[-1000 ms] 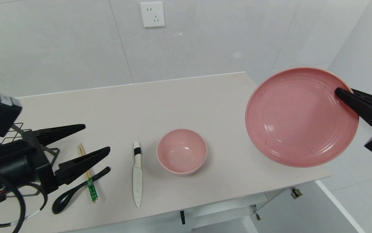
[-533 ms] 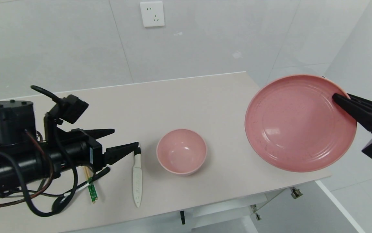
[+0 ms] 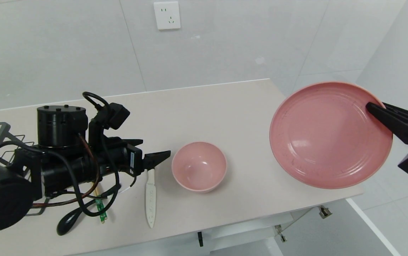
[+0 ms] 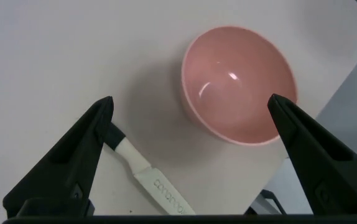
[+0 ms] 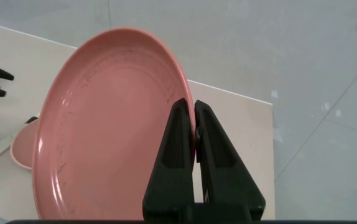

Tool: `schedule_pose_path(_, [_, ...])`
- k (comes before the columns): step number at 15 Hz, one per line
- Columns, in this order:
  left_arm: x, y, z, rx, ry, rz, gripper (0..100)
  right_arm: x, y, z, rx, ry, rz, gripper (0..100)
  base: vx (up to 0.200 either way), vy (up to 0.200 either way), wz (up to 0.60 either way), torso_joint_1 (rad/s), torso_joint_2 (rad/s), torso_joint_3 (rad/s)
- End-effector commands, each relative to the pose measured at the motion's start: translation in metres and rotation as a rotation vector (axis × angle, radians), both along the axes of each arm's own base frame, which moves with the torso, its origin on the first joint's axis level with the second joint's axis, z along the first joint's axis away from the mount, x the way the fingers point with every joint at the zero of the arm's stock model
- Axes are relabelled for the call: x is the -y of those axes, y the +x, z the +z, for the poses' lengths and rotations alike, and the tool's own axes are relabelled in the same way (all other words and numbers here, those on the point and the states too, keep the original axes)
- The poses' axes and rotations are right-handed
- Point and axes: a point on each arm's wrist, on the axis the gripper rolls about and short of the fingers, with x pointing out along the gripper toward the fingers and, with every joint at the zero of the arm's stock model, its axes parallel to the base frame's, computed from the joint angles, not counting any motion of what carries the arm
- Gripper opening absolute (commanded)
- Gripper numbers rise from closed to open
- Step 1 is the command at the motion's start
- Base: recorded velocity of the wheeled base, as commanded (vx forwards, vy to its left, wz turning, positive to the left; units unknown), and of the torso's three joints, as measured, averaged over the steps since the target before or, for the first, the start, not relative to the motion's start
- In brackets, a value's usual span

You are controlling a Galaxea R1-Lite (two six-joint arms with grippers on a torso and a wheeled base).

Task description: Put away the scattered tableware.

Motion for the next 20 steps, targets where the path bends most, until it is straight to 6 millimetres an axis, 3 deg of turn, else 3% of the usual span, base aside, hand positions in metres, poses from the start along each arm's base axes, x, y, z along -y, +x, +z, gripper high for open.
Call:
schedule_pose_path(1, [0.008,0.017,-0.012,-0.008,0.007,0.005,100,0.0,0.0,0.0,0.0,-0.001,0.001,0,0.0,0.0,0.0,0.0,0.0,0.0])
schedule_pose_path(11, [0.041,0.036,-0.036,0.017,-0.029,0.046,100,-0.001,0.0,-0.002,-0.008,-0.003,0.006,0,0.0,0.0,0.0,0.0,0.0,0.0])
schedule_pose_path(16, [0.057,0.031,-0.045,-0.014,-0.039,0.017,100,-0.001,0.0,-0.003,-0.011,-0.003,0.004,0,0.0,0.0,0.0,0.0,0.0,0.0])
schedule_pose_path(20, [0.058,0.033,-0.056,-0.043,-0.025,0.017,100,-0.001,0.001,-0.002,0.0,-0.016,0.001,0,0.0,0.0,0.0,0.0,0.0,0.0])
